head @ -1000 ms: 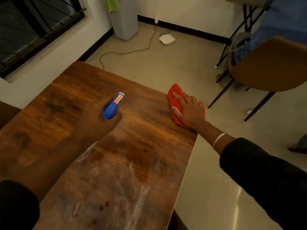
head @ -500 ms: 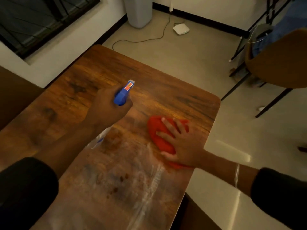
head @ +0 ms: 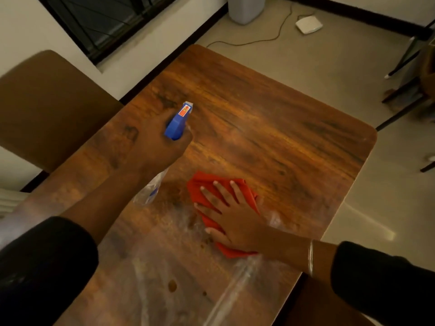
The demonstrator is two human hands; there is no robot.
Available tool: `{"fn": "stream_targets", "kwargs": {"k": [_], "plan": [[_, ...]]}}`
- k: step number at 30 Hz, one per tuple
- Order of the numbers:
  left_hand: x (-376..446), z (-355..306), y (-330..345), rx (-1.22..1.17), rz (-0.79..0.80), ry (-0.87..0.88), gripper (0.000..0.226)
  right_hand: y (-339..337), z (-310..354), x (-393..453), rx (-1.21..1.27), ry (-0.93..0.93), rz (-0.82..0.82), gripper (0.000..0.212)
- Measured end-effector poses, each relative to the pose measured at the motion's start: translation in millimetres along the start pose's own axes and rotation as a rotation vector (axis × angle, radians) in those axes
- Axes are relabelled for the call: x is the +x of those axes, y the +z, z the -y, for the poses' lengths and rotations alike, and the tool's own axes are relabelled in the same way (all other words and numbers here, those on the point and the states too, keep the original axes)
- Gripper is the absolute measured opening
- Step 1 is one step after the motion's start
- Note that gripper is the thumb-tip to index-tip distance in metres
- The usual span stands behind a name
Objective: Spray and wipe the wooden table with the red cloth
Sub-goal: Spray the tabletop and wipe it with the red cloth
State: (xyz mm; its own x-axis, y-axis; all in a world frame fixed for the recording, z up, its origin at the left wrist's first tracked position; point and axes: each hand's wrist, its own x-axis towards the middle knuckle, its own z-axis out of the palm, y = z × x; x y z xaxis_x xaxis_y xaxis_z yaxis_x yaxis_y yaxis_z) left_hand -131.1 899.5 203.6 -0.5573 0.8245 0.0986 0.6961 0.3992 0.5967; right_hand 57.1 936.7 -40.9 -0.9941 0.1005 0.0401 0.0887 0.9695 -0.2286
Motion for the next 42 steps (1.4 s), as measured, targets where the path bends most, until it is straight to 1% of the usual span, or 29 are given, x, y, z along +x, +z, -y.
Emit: {"fn": "stream_targets", "kwargs": {"k": [2, 3, 6, 8, 10, 11, 12, 14, 16, 19, 21, 22, 23, 25, 27, 28, 29, 30, 32, 33, 34, 36, 37, 38, 40, 42], "plan": [[-3, 12, -6, 0.059, 0.013, -0.028, 0.017, -8, -20, 22, -0.032, -0.014, 0.042, 0.065], [-4, 18, -7, 0.07, 0.012, -0.046, 0.018, -14, -35, 40, -0.054, 0.028, 0.043, 0.065], [-17, 32, -11, 0.006, -0.017, -0.106, 0.017, -34, -72, 102, -0.038, 0.238, 0.05, 0.065], [-25, 41, -15, 0.002, -0.03, -0.133, 0.02, -37, -77, 128, -0.014, 0.338, 0.043, 0.066], [-33, 51, -21, 0.038, -0.023, -0.149, 0.031, -33, -63, 139, -0.008, 0.385, 0.024, 0.069], [-38, 53, -24, 0.049, -0.02, -0.14, 0.032, -30, -52, 138, -0.018, 0.368, 0.019, 0.07], [-42, 54, -26, 0.045, -0.023, -0.121, 0.027, -28, -40, 133, -0.034, 0.316, 0.024, 0.07], [-48, 54, -29, 0.044, -0.037, -0.079, 0.016, -24, -23, 112, -0.043, 0.162, 0.065, 0.07], [-49, 58, -30, 0.063, -0.042, -0.062, 0.018, -18, -13, 76, -0.059, 0.03, 0.087, 0.067], [-49, 64, -31, 0.052, -0.057, -0.084, 0.018, -6, -7, 22, -0.09, -0.138, 0.092, 0.065], [-52, 66, -30, 0.026, -0.09, -0.028, 0.018, -12, -22, 28, -0.12, -0.19, 0.114, 0.063], [-54, 67, -29, 0.007, -0.102, 0.002, 0.018, -17, -32, 41, -0.134, -0.156, 0.109, 0.063], [-55, 68, -28, -0.009, -0.107, 0.025, 0.019, -23, -43, 59, -0.137, -0.072, 0.09, 0.063], [-64, 69, -28, -0.013, -0.104, 0.044, 0.014, -34, -53, 88, -0.096, 0.153, 0.085, 0.065], [-72, 68, -28, 0.003, -0.101, 0.061, 0.013, -30, -43, 100, -0.041, 0.34, 0.043, 0.065], [-77, 67, -28, -0.007, -0.094, 0.066, 0.016, -24, -29, 101, -0.029, 0.385, 0.014, 0.065], [-81, 65, -28, -0.015, -0.088, 0.071, 0.02, -19, -11, 95, -0.032, 0.392, -0.007, 0.066], [-85, 63, -28, -0.006, -0.079, 0.078, 0.022, -14, 9, 85, -0.039, 0.353, -0.02, 0.066], [-92, 57, -28, 0.042, -0.078, 0.105, 0.023, -4, 38, 49, -0.055, 0.193, 0.0, 0.064], [-95, 55, -30, 0.052, -0.095, 0.125, 0.024, 0, 42, 28, -0.063, 0.121, 0.01, 0.063], [-98, 52, -32, 0.04, -0.11, 0.149, 0.024, -2, 39, 5, -0.069, 0.087, 0.032, 0.063], [-105, 47, -36, -0.008, -0.109, 0.208, 0.026, -15, 16, -42, -0.098, 0.121, 0.072, 0.064], [-108, 46, -36, -0.023, -0.108, 0.24, 0.027, -25, -4, -63, -0.126, 0.188, 0.075, 0.064], [-110, 48, -35, -0.034, -0.106, 0.263, 0.028, -36, -25, -80, -0.13, 0.293, 0.072, 0.066], [-113, 53, -27, -0.087, -0.086, 0.238, 0.031, -59, -55, -99, -0.082, 0.544, 0.04, 0.068], [-115, 57, -16, -0.165, -0.055, 0.186, 0.031, -63, -48, -97, -0.066, 0.712, 0.019, 0.067]]}}
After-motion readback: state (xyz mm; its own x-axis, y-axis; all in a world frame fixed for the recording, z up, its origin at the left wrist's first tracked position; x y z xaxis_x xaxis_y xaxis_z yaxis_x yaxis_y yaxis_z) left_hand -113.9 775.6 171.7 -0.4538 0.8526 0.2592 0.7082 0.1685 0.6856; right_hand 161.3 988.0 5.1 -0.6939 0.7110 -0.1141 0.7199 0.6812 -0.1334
